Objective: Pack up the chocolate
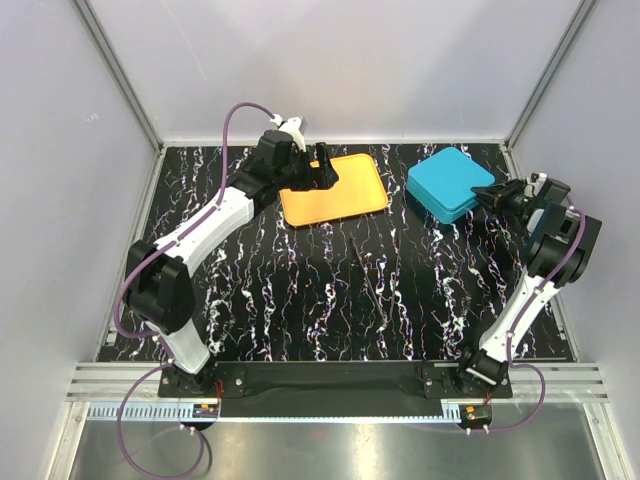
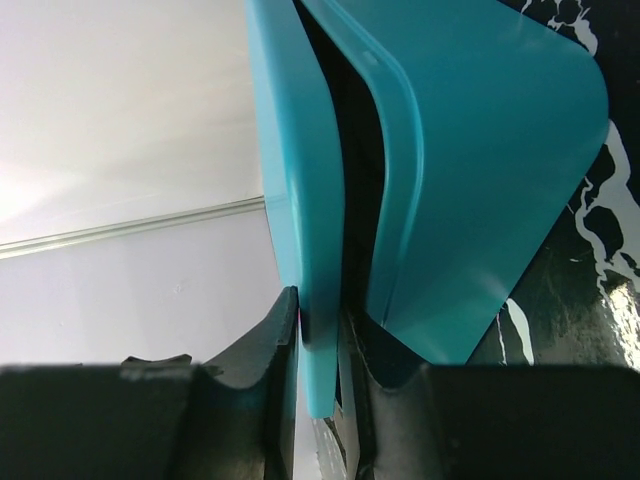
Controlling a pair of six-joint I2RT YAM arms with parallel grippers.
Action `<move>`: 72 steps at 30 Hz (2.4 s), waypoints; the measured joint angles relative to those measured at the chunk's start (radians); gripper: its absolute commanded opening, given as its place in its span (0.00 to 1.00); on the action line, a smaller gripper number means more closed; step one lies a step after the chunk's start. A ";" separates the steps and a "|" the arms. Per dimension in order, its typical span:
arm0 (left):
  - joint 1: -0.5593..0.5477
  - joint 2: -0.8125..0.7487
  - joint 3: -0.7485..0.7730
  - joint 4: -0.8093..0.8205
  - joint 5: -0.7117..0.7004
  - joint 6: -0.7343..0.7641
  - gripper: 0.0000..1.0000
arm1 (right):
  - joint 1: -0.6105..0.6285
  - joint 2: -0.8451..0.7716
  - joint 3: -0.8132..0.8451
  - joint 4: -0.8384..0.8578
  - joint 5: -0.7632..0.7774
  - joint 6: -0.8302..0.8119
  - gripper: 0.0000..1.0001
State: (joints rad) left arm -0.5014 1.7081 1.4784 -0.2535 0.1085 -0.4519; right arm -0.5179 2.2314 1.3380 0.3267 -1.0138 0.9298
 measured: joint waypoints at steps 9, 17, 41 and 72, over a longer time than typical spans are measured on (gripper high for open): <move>-0.001 0.000 0.000 0.000 0.000 0.000 0.98 | -0.005 -0.027 -0.004 -0.066 0.022 -0.047 0.30; -0.002 -0.005 -0.011 0.000 -0.001 0.000 0.98 | -0.007 -0.064 -0.003 -0.158 0.061 -0.101 0.33; -0.011 -0.006 -0.015 0.000 -0.004 0.000 0.98 | -0.022 -0.117 0.018 -0.390 0.145 -0.235 0.33; -0.016 -0.020 -0.015 0.000 -0.012 0.000 0.98 | 0.012 -0.193 0.121 -0.508 0.233 -0.282 0.12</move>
State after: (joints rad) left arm -0.5175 1.6878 1.4631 -0.2539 0.0963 -0.4519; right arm -0.5060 2.0380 1.4590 -0.1814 -0.7807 0.6483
